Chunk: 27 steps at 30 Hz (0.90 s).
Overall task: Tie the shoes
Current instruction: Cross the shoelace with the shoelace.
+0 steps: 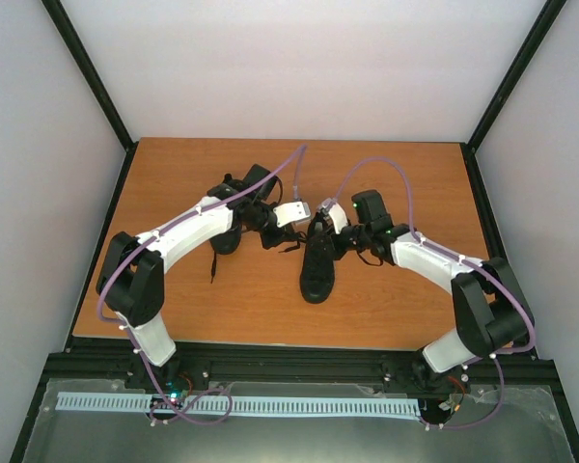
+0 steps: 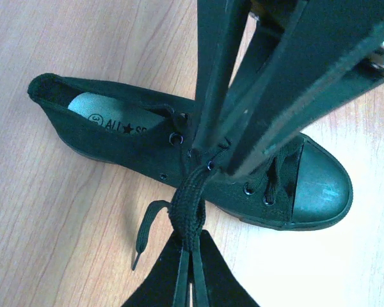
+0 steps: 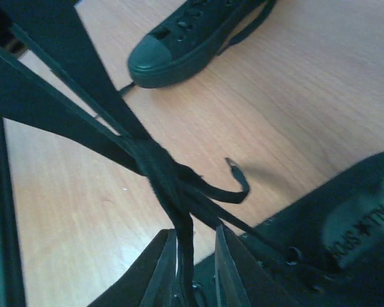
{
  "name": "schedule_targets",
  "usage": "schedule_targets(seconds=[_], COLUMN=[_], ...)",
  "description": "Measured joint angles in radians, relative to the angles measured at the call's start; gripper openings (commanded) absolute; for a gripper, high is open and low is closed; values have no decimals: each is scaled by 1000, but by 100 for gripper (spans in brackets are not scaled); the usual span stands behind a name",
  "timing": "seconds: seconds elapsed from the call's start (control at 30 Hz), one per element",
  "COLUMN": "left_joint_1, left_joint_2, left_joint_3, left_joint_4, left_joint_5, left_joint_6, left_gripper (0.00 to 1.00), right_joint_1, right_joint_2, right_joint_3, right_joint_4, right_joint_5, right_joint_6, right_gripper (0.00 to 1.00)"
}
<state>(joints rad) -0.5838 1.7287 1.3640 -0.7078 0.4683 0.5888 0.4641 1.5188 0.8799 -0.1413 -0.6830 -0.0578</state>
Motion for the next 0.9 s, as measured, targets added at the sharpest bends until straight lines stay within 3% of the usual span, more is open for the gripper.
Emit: schedule_targets(seconds=[0.3, 0.47, 0.8, 0.9], left_joint_1=[0, 0, 0, 0], left_joint_2=[0, 0, 0, 0], left_joint_3=[0, 0, 0, 0], left_joint_4=[2, 2, 2, 2], left_joint_5=[0, 1, 0, 0], left_joint_6=[-10, -13, -13, -13], left_gripper=[1, 1, 1, 1], right_joint_1=[45, 80, 111, 117], right_joint_2=[-145, -117, -18, -18], right_joint_3=[-213, -240, -237, -236], right_joint_4=[171, 248, 305, 311], right_joint_5=[171, 203, 221, 222], right_joint_6=[117, 156, 179, 180], right_gripper=[38, 41, 34, 18])
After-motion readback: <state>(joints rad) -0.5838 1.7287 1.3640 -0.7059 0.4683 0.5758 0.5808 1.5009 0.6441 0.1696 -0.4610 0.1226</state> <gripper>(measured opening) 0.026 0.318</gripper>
